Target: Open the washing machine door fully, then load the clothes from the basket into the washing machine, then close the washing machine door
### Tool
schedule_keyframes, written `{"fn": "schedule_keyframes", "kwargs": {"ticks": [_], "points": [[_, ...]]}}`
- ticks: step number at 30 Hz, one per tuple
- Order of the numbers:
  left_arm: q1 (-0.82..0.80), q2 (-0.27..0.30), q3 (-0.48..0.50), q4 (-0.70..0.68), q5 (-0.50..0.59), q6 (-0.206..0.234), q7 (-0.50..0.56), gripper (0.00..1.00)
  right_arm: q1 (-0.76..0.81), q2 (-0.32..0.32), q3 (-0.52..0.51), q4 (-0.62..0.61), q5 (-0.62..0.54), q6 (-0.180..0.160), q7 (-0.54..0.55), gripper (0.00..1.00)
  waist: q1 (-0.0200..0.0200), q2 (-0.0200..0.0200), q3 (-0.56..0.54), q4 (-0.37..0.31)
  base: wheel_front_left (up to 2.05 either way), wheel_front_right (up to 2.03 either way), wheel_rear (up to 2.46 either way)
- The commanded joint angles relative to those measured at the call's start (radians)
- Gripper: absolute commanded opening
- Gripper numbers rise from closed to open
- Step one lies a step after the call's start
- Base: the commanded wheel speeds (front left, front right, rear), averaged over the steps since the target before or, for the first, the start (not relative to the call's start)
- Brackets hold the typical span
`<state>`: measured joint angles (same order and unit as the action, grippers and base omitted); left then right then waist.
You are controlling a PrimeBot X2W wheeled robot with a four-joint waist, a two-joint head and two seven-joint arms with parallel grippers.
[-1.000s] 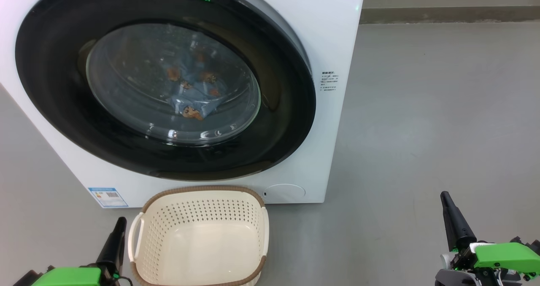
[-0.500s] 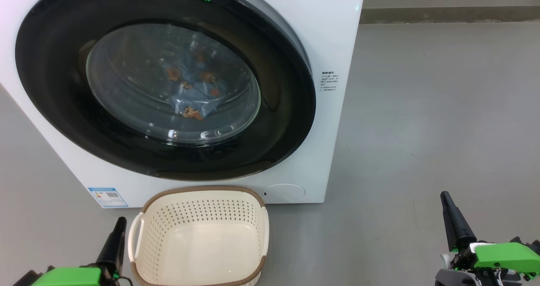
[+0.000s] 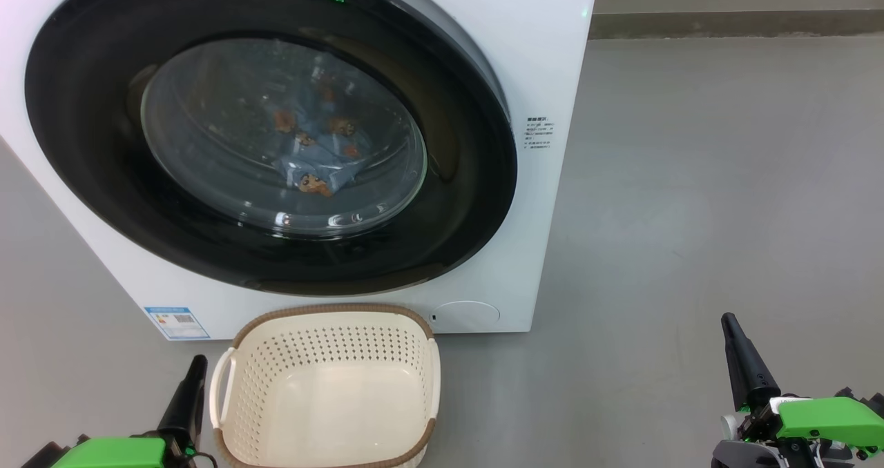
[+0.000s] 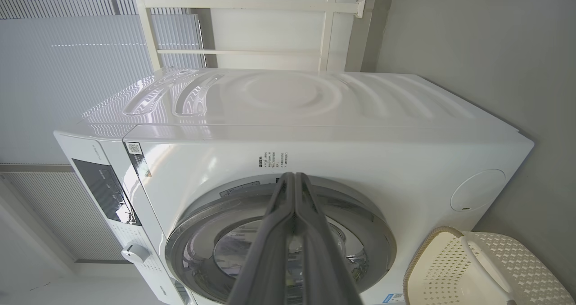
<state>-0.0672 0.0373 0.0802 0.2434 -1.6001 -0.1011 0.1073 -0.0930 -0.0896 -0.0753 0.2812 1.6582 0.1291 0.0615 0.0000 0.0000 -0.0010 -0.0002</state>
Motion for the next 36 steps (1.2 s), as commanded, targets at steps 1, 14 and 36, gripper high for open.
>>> {"fn": "schedule_keyframes", "kwargs": {"ticks": [1,14,36], "points": [[-0.043,0.013,0.035,-0.03,-0.007,0.003,0.006,0.0,-0.024,-0.009,0.025,-0.03,0.005,0.002,0.001,0.0,0.0,0.0,0.0,0.0,0.0,0.0,0.0],[-0.043,0.013,0.035,-0.03,-0.007,0.003,0.006,0.0,-0.024,-0.01,0.027,-0.03,0.007,0.002,0.0,0.0,0.0,0.0,0.0,0.0,0.0,0.0,0.0],[-0.043,0.013,0.035,-0.03,-0.007,0.003,0.006,0.0,-0.024,-0.013,0.031,-0.031,0.011,0.002,-0.004,0.0,0.0,0.0,0.0,0.0,0.0,0.0,0.0]]}}
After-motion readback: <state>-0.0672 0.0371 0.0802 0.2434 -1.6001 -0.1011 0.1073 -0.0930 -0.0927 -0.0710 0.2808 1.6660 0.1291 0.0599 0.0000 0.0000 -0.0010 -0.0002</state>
